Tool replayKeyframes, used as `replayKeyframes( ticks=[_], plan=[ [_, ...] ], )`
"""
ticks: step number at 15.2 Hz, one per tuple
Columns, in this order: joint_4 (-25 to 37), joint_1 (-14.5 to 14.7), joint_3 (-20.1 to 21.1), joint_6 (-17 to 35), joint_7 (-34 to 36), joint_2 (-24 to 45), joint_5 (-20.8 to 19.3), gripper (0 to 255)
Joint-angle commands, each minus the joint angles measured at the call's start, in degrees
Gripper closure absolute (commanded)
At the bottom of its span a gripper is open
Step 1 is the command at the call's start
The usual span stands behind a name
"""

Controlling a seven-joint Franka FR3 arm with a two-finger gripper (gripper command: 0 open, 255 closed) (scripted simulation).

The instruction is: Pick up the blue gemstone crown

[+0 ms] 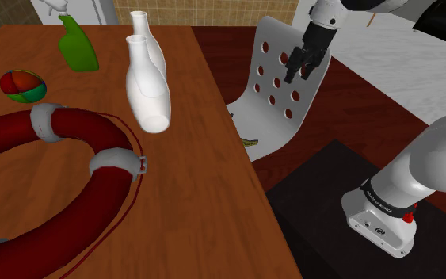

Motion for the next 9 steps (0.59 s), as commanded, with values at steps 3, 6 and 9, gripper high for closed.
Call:
replayKeyframes(
  ticks=[3, 6, 9],
  plan=[
    [0.72, 0.73, 1.09, 7.75, 0.23, 8.25, 0.98, 0],
    [1.76, 1.29, 1.86, 13.04, 0.45, 14.50, 1.62, 0],
    [3.55, 1.81, 2.57, 17.89, 0.70, 21.05, 2.09, 0]
  ],
)
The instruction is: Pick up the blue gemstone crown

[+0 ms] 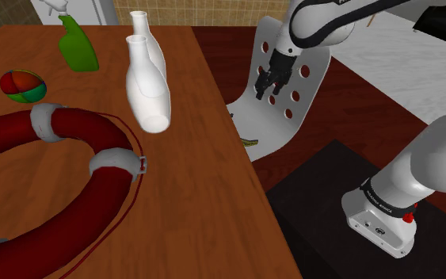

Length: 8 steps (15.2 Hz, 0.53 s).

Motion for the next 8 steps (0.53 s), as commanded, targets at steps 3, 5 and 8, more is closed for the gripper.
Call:
replayKeyframes(
  ticks=[3, 5, 8],
  plan=[
    [3.24, 0.64, 0.81, 6.23, 0.30, 9.28, 0.45, 0],
    [5.29, 0.96, 1.15, 8.78, 0.58, 13.81, 0.49, 0],
    [8.91, 1.47, 1.54, 12.07, 1.09, 20.64, 0.35, 0]
  ],
)
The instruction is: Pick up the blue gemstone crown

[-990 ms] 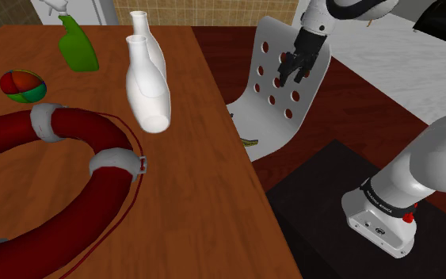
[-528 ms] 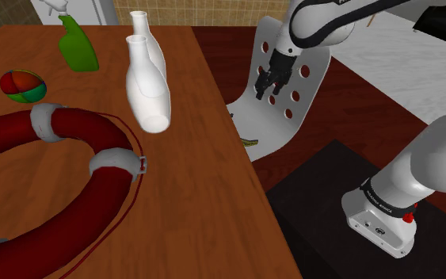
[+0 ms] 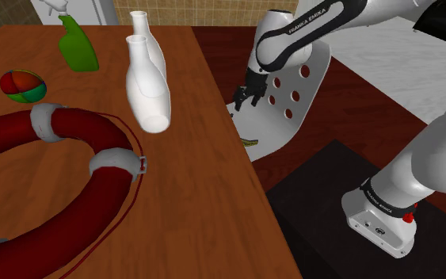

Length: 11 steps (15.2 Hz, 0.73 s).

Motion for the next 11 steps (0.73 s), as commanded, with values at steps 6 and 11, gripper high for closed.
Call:
replayKeyframes(
  ticks=[6, 11],
  plan=[
    [9.55, 1.21, 0.21, 6.30, 0.84, 15.69, -0.65, 0],
    [13.90, 2.15, -0.19, 8.42, 0.92, 22.12, -0.61, 0]
  ],
)
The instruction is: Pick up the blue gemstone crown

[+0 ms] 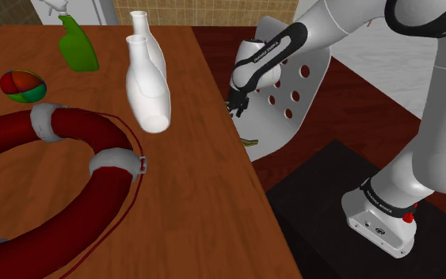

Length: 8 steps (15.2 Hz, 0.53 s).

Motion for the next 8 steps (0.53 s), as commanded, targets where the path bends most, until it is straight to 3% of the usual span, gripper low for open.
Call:
replayKeyframes(
  ticks=[1, 7, 8],
  plan=[
    [0.74, 0.68, 0.70, 2.03, -0.06, 2.21, 0.22, 0],
    [1.36, 0.67, 0.80, 4.44, -0.62, 5.26, 0.52, 0],
    [1.25, 0.76, 0.83, 4.70, -0.56, 5.38, 0.55, 255]
  ],
)
